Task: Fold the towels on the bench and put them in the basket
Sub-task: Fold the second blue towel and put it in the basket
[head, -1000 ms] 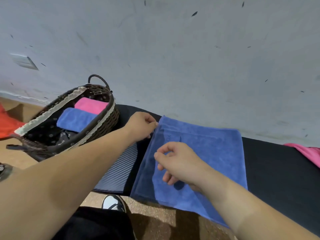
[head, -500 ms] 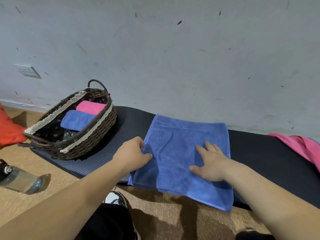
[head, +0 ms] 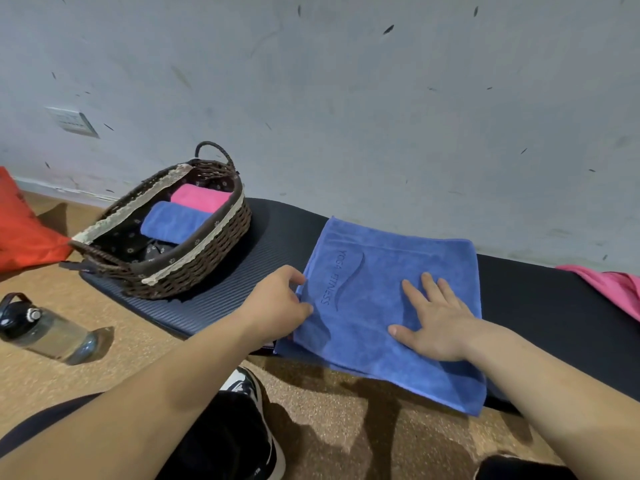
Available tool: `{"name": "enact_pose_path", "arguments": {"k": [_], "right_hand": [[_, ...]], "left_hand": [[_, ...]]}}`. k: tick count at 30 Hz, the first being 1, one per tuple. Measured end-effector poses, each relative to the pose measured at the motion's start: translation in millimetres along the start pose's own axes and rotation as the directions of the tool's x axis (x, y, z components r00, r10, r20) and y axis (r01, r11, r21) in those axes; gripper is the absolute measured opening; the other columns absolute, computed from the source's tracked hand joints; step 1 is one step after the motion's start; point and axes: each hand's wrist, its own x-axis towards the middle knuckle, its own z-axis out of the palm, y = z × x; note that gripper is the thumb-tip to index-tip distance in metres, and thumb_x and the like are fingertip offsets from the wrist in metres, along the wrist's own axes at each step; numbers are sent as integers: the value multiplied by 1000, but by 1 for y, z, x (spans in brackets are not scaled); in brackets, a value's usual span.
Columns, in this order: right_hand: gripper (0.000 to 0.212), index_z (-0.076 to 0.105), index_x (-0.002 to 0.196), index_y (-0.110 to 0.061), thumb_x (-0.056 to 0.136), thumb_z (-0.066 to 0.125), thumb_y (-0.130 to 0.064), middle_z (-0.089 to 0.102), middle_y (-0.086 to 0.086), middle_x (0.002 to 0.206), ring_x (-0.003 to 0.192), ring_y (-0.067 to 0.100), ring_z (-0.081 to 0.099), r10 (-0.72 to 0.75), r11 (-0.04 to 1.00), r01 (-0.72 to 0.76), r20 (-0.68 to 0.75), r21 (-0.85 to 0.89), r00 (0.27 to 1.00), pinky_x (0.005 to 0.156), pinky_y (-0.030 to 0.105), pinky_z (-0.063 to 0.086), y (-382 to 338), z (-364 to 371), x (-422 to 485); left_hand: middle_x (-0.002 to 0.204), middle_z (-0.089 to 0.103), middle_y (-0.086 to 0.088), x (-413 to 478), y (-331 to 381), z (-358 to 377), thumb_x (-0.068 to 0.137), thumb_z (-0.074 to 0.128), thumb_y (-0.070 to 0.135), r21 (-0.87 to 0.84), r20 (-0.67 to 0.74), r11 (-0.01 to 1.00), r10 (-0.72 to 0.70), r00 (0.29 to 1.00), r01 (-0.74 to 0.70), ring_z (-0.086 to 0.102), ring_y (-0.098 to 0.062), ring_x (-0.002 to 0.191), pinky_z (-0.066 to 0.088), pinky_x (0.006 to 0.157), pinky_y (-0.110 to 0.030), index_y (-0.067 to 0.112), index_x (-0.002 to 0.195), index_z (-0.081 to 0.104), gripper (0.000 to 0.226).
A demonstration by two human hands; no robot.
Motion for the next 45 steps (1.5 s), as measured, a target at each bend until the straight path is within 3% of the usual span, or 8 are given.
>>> {"name": "enact_pose_path", "arguments": {"k": [8, 14, 21, 28, 33, 36, 40, 45], "right_hand": [[98, -17, 160, -34, 93, 41, -75, -31, 3, 166, 154, 29, -26, 6, 1000, -6, -17, -10, 1000, 128, 47, 0, -1, -4, 1], [91, -13, 161, -36, 94, 34, -76, -27, 1, 167, 155, 28, -24, 45, 999, -44, -80, 10, 996, 128, 45, -1, 15, -10, 7], [84, -16, 160, -35, 97, 23, -74, -27, 3, 167, 155, 27, -23, 68, 997, -70, -89, -19, 994, 128, 45, -3, 35, -6, 18], [95, -20, 160, -26, 93, 20, -80, -16, 22, 167, 157, 38, -7, 280, 954, -278, -2, -113, 960, 122, 49, 21, 26, -7, -15], [90, 28, 157, -16, 93, 28, -79, 55, 5, 143, 131, 31, 53, 285, 916, -272, -1, -296, 959, 84, 41, 47, 26, -14, -50], [54, 59, 106, -26, 96, 34, -73, 66, -4, 104, 99, 22, 66, 195, 939, -240, -195, -245, 961, 66, 34, 42, 35, -18, -61], [54, 48, 141, -31, 98, 39, -63, 56, -3, 136, 131, 19, 51, 75, 992, -109, -380, -70, 922, 92, 38, 52, 69, -8, -49], [83, -10, 162, -33, 97, 27, -70, -21, -3, 169, 155, 15, -21, 9, 1000, -7, -161, 10, 987, 127, 34, -6, 108, 17, -35]], "left_hand": [[107, 66, -1, -1, -6, -12, 84, 77, 33, 363, 54, 932, -15, 998, -6, 65, -24, 95, 58, 81, -43, 23, 128, 51, 53], [145, 41, 2, -5, 24, -1, 96, 62, 38, 521, 20, 800, 339, 941, -299, 44, -26, 130, 48, 100, -43, 25, 140, 47, 48], [167, -25, -13, -9, 35, 61, 98, 25, 72, 595, 279, 775, 49, 959, -213, -24, -38, 153, -7, 126, -53, 24, 161, -17, 90], [171, -11, -13, 42, 48, 72, 99, 23, 70, 664, 245, 661, 250, 937, -350, -13, -37, 156, -6, 126, -55, 23, 164, -3, 84], [171, 3, -15, 45, 79, 86, 102, 40, 54, 728, 223, 516, 442, 869, -450, 1, -38, 157, 5, 126, -56, 19, 162, 19, 73], [171, -1, -17, 13, 100, 102, 103, 38, 52, 711, 300, 479, 457, 837, -516, 1, -37, 157, 6, 125, -57, 19, 162, 17, 70], [169, -14, -17, -25, 110, 124, 100, 23, 68, 669, 445, 536, 266, 855, -515, -9, -42, 156, 4, 124, -60, 27, 163, -5, 80], [165, -32, -13, -16, 98, 136, 97, 18, 74, 668, 475, 530, 237, 848, -522, -30, -40, 151, -9, 121, -64, 33, 159, -21, 84]]}}
